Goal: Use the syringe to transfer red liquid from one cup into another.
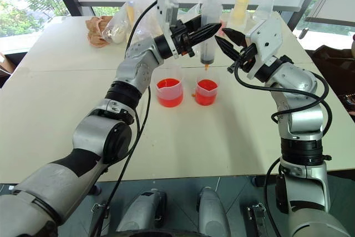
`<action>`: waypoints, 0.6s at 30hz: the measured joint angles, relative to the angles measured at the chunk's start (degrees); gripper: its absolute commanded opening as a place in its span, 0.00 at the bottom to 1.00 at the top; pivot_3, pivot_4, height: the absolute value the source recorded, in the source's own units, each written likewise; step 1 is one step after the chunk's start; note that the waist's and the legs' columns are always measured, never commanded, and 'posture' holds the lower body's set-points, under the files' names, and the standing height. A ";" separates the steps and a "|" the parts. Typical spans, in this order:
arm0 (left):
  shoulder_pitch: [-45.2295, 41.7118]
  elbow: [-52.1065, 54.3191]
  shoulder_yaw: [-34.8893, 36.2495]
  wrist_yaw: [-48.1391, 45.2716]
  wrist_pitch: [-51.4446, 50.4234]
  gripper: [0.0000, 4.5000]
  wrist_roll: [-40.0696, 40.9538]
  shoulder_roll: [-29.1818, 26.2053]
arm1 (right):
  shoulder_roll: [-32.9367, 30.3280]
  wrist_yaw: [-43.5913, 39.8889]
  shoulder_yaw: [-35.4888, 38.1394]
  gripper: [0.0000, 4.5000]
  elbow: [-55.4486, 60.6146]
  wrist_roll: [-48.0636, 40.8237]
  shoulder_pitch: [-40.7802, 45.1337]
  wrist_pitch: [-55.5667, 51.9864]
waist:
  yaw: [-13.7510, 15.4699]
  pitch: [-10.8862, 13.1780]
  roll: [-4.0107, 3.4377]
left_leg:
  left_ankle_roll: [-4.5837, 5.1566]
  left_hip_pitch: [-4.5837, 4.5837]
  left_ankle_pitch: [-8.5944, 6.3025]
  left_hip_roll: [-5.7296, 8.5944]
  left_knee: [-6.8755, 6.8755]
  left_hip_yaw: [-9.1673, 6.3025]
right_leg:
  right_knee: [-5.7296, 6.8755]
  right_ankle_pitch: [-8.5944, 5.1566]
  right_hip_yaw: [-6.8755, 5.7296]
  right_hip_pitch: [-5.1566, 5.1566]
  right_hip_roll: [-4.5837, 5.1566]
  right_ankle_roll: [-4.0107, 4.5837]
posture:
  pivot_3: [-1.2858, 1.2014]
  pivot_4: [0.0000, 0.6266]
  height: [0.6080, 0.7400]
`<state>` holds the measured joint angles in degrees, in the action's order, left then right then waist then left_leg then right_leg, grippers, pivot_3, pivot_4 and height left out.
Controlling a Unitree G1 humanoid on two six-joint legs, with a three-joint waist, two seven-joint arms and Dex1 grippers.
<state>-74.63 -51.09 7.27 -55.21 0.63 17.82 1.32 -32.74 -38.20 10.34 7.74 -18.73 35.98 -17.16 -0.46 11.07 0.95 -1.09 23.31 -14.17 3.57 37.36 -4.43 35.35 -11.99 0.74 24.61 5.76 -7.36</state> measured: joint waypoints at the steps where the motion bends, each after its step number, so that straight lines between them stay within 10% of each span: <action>1: 0.00 0.11 -0.01 -0.14 -0.49 0.32 0.25 0.13 | -0.24 0.23 0.62 0.74 0.13 -0.35 -0.14 -0.37 | -0.01 0.00 0.00 | 0.00 0.00 0.00 0.00 0.00 0.00 | 0.00 0.00 0.00 0.00 0.00 0.00 | 0.52 0.24 1.00; 9: -0.12 4.21 0.20 4.51 -11.36 0.32 1.60 -2.12 | -6.98 0.52 9.31 0.74 3.52 -5.83 -4.66 -6.13 | -0.47 0.00 -0.01 | 0.01 -0.05 -0.01 -0.04 -0.03 0.01 | 0.07 0.00 0.02 0.00 -0.04 0.00 | 0.52 0.24 1.00; 18: -15.44 7.08 3.29 21.41 -52.95 0.32 2.10 -24.44 | -12.81 -8.77 5.50 0.74 13.95 -14.60 -9.62 -13.48 | -1.62 0.03 -0.03 | 0.02 -0.10 -0.01 -0.11 -0.04 -0.23 | 0.15 -0.01 0.04 0.02 -0.16 -0.01 | 0.52 0.24 1.00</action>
<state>-90.07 -44.01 10.56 -33.80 -52.32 19.91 -23.12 -45.55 -46.98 15.85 21.68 -33.34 26.36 -30.64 -2.09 11.10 0.92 -1.08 23.21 -14.18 3.46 37.32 -4.65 35.49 -12.00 0.78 24.63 5.60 -7.37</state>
